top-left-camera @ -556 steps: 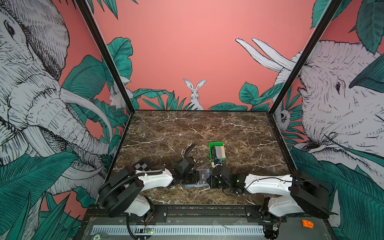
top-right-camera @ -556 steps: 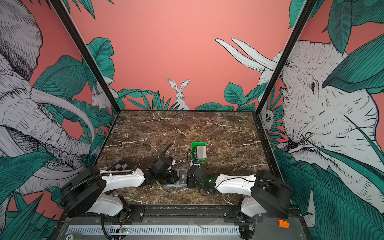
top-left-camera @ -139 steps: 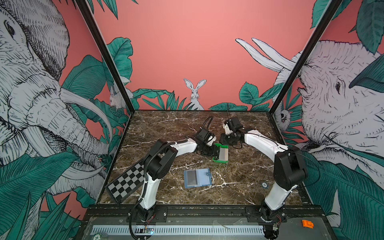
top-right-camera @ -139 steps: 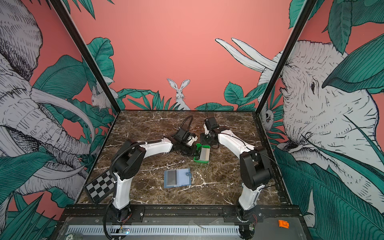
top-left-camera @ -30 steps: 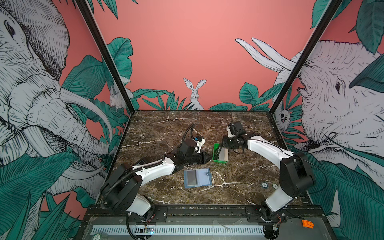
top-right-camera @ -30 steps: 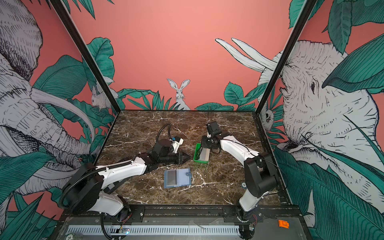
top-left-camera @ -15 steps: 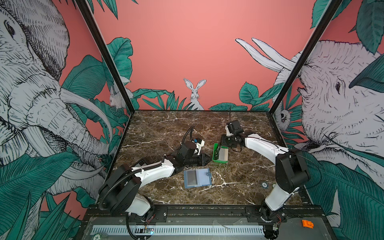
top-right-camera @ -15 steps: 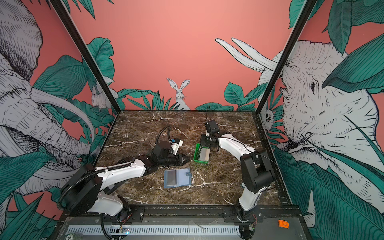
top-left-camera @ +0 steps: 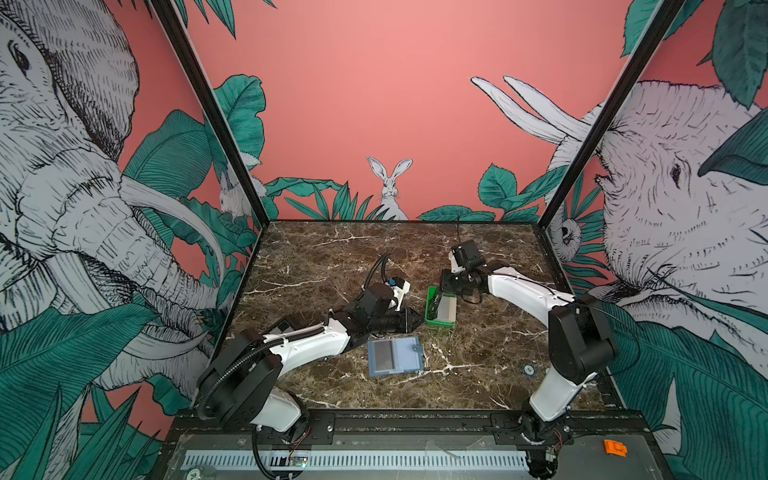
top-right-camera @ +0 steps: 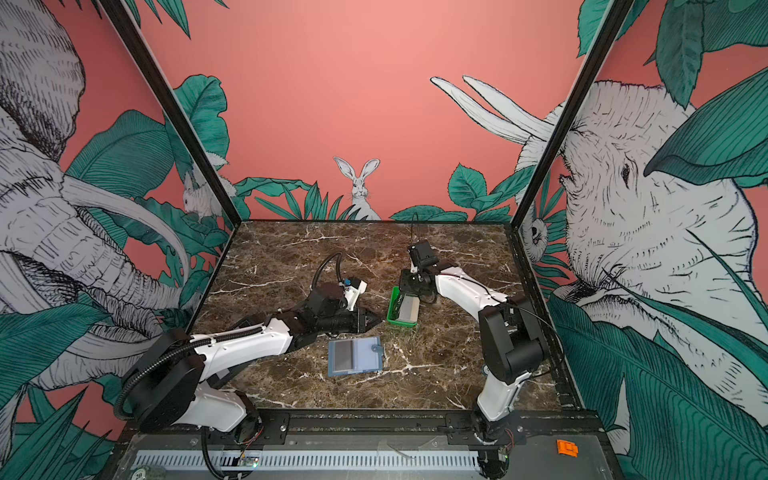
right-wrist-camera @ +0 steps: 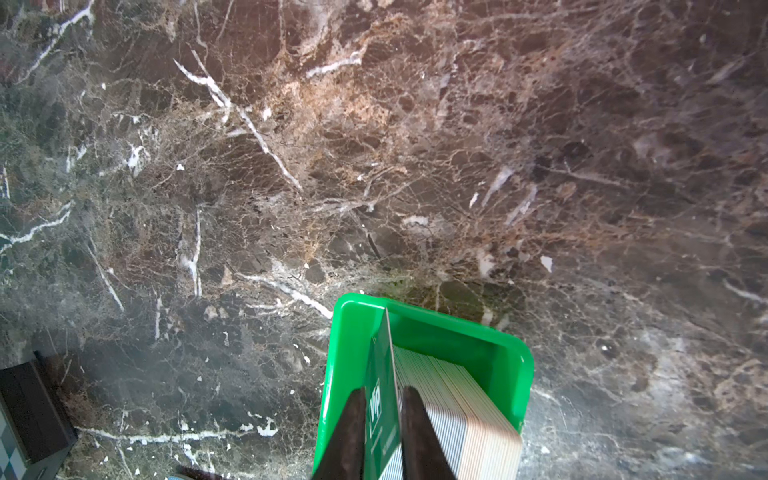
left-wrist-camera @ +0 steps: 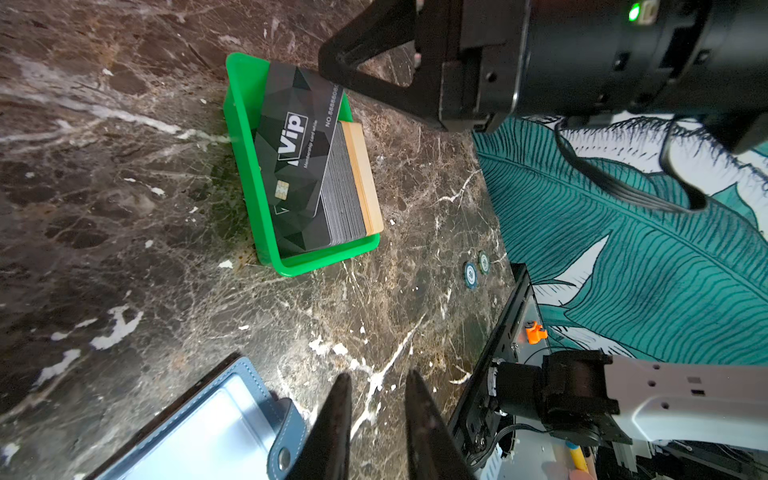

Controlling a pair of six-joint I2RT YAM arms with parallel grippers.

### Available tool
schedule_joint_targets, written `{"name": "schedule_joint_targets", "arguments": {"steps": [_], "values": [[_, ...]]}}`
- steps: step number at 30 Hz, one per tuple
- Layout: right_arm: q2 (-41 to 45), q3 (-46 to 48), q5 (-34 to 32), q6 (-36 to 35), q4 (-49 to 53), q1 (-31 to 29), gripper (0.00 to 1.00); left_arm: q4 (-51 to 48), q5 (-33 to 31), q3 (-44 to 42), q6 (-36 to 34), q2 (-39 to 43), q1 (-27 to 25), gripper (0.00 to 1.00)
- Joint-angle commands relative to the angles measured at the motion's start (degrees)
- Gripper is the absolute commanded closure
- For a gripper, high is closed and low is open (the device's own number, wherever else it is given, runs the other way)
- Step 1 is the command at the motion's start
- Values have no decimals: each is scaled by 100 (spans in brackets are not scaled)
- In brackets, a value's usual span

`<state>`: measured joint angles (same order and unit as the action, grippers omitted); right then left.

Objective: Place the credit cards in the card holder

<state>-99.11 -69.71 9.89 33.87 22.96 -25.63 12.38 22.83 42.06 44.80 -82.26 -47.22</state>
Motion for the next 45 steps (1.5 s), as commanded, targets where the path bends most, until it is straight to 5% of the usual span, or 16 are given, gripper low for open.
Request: {"name": "schedule_joint_targets", "arguments": {"steps": [1, 45], "values": [[-99, -121, 15, -54, -28, -85, 81, 147, -75, 25, 31, 149, -34, 75], [-271, -56, -421, -202, 148, -203, 82, 178, -86, -32, 82, 166, -52, 75]]}}
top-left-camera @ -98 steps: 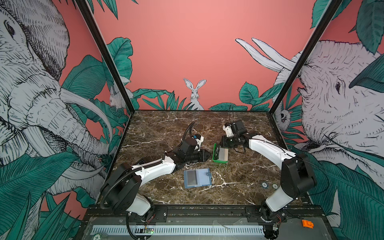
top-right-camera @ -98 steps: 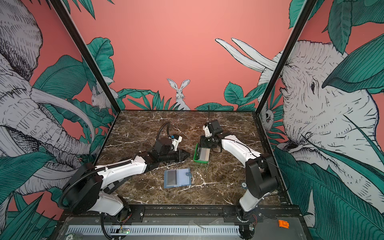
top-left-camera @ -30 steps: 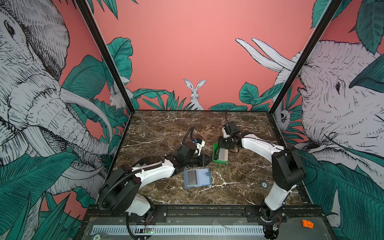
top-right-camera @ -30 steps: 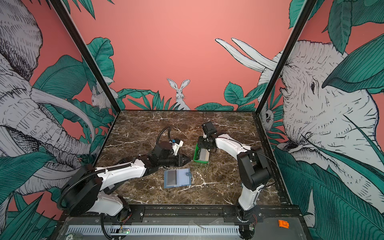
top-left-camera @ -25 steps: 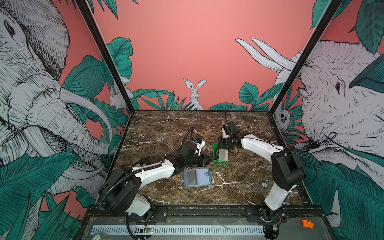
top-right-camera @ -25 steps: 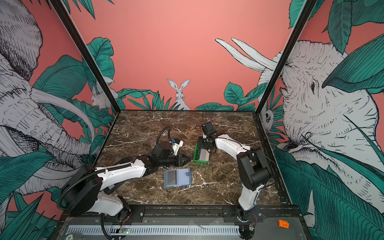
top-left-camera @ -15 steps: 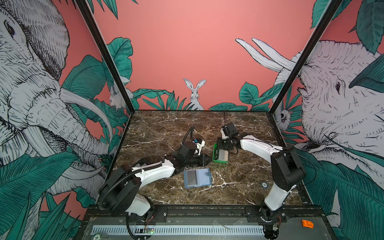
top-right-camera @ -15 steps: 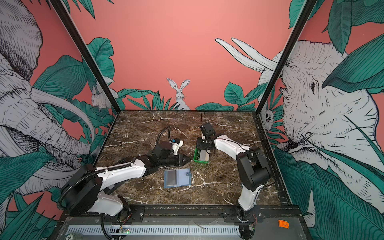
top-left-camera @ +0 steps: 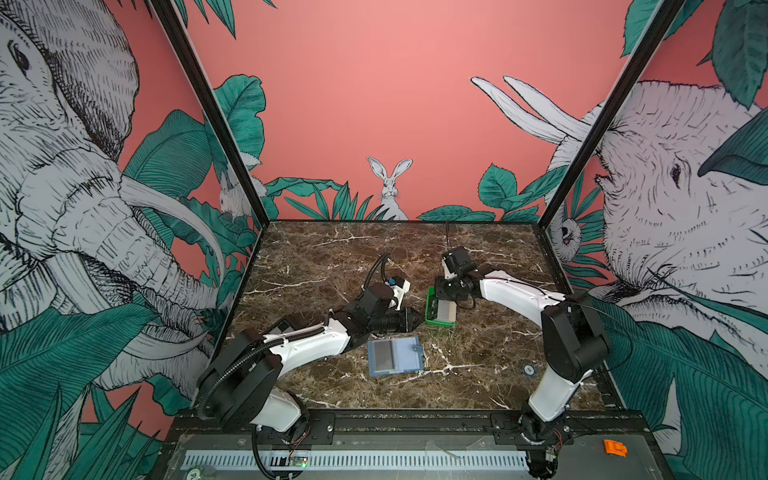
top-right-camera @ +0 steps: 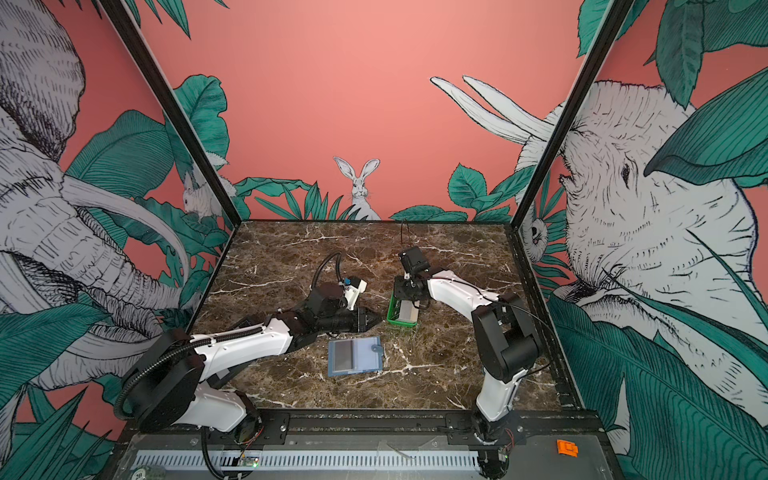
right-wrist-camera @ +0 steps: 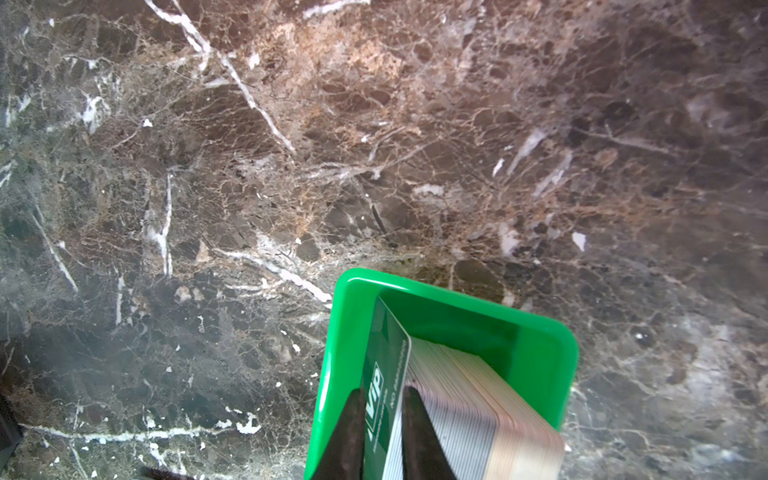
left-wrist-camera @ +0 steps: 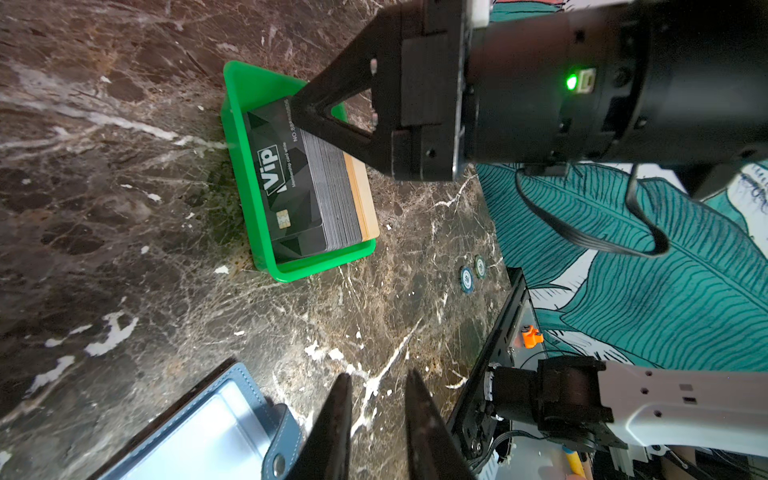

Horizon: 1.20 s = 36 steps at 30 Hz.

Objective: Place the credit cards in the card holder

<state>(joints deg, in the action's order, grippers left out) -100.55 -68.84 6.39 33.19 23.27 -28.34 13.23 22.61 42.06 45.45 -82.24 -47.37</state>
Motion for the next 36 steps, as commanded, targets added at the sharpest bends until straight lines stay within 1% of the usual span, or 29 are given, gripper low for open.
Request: {"name": "schedule_joint_targets", "arguments": {"steps": [1, 13, 25, 34, 36], "values": [[-169, -172, -53, -150, 130, 90, 82, 93, -64, -23, 17, 156, -35, 75], [-566, -560, 146, -356, 214, 197, 81, 97, -73, -15, 22, 120, -44, 75], [-746, -596, 418, -395, 144, 196, 83, 204, -46, -58, 60, 55, -55, 75], [-744, -596, 328, -490, 170, 144, 84, 277, -29, -58, 91, 6, -61, 75], [-740, -781, 330, -515, 177, 139, 84, 279, -29, -58, 97, 6, -61, 75]]}}
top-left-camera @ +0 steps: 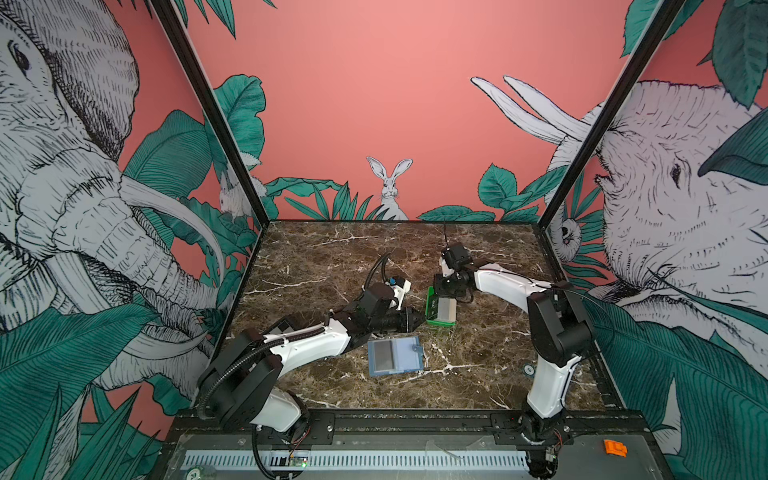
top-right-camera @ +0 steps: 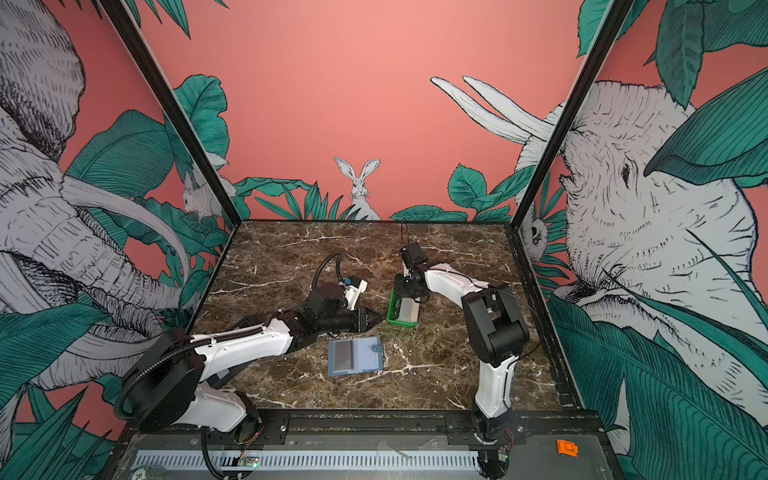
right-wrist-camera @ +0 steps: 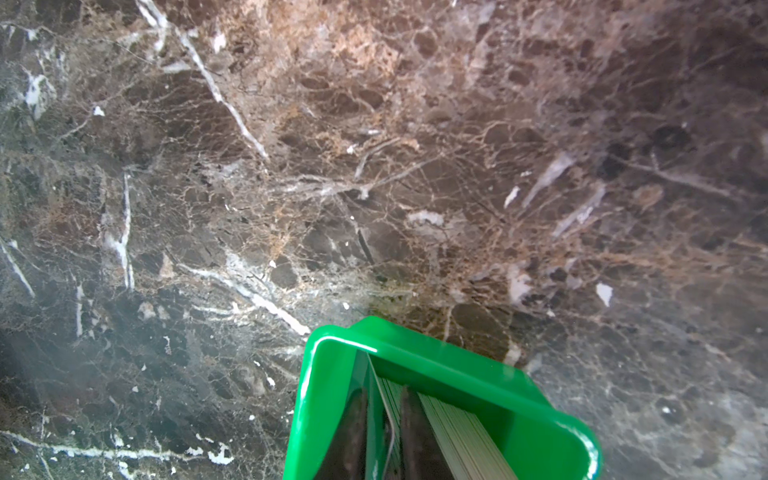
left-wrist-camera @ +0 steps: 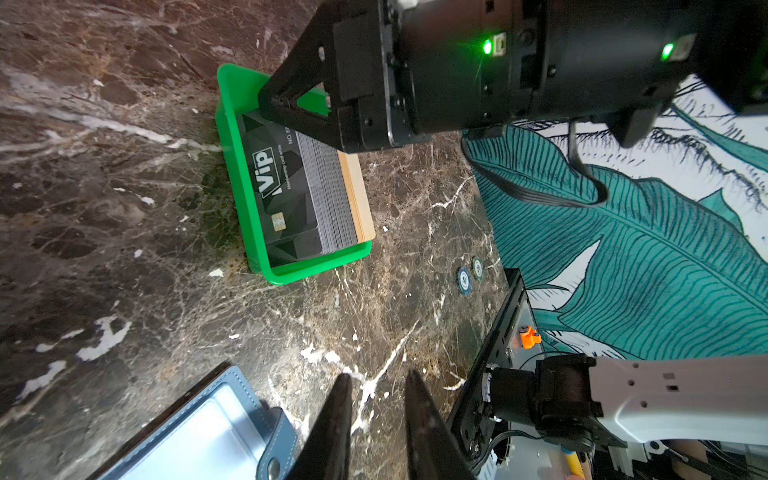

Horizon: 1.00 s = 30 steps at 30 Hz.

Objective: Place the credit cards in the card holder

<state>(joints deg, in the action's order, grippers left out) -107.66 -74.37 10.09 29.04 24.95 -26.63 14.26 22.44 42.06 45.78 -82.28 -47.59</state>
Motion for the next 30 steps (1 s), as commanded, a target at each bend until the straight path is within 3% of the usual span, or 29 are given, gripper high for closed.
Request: {"name": "schedule_joint_targets", "arguments": {"steps": [1, 17, 30], "values": [[-30, -240, -42, -114, 18, -39, 84, 182, -11, -58, 64, 10, -51, 75], [-99, -394, 15, -221, 115, -211, 84, 290, 15, -67, 126, -69, -79, 75], [-9, -190, -158, 162, 221, -343, 84, 316, 14, -84, 142, -34, -83, 75]]}}
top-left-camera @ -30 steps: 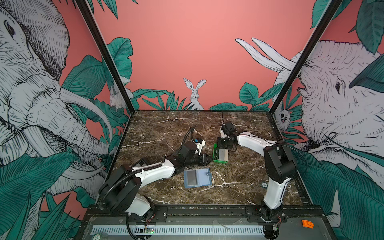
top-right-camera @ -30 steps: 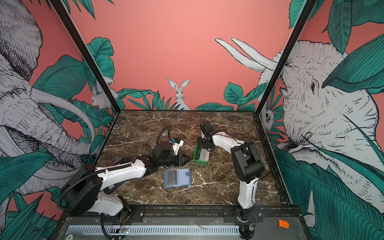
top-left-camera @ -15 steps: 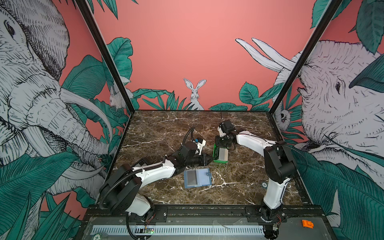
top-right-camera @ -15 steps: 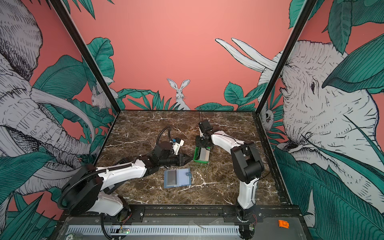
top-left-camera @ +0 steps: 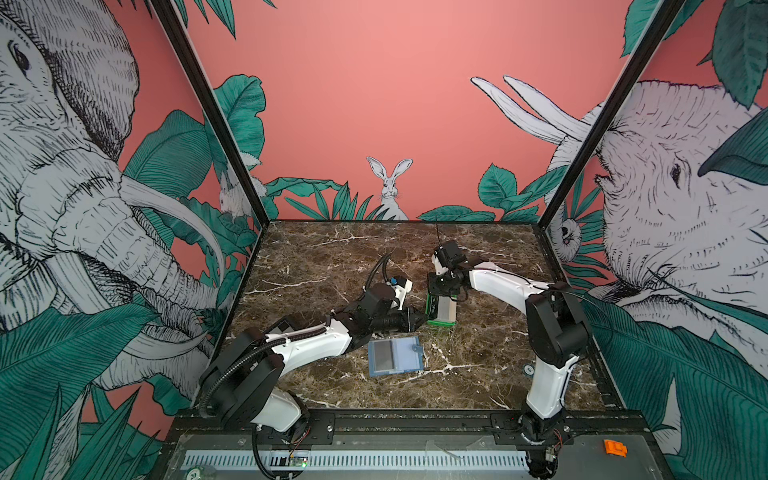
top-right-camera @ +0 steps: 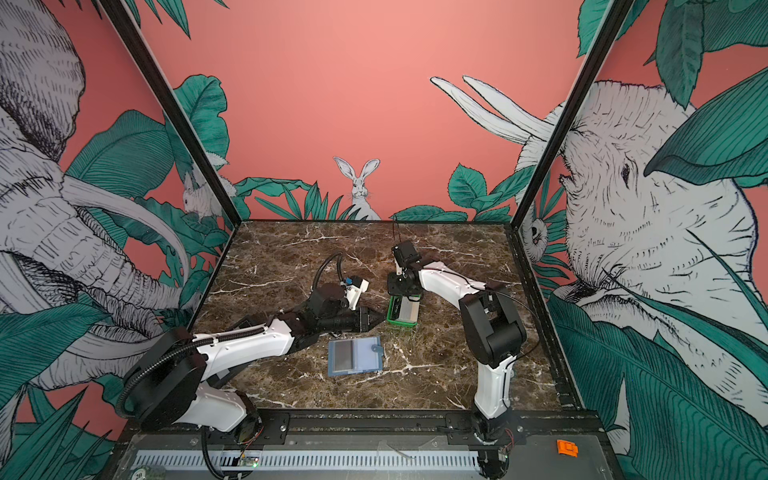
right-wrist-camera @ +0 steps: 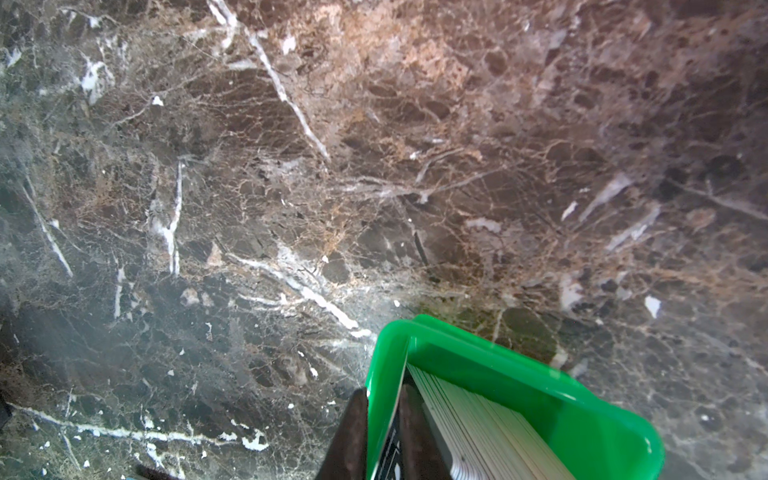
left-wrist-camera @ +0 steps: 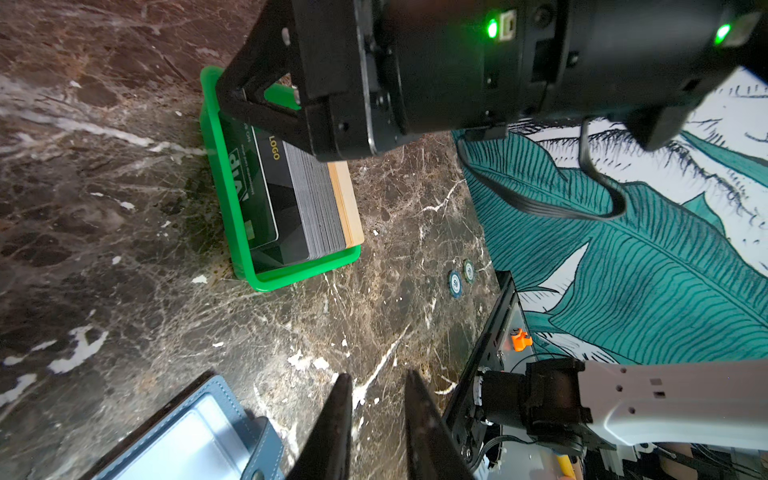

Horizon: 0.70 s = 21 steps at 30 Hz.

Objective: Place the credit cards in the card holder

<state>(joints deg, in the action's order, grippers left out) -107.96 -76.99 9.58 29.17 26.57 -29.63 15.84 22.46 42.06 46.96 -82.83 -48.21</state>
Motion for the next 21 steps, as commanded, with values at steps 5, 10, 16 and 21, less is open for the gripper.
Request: {"name": "schedule_joint_targets", "arguments": {"steps": [5, 10, 16, 21], "values": [[43, 127, -167, 281, 103, -78, 85, 193, 4, -119, 50, 32, -28, 75], [148, 300, -232, 441, 97, -114, 88, 195, 4, -119, 50, 56, -31, 75], [245, 393, -361, 571, 151, -131, 93, 190, -4, -119, 59, 122, -40, 75], [293, 431, -183, 492, 38, -189, 95, 131, -13, -128, 41, 175, -40, 75]]}}
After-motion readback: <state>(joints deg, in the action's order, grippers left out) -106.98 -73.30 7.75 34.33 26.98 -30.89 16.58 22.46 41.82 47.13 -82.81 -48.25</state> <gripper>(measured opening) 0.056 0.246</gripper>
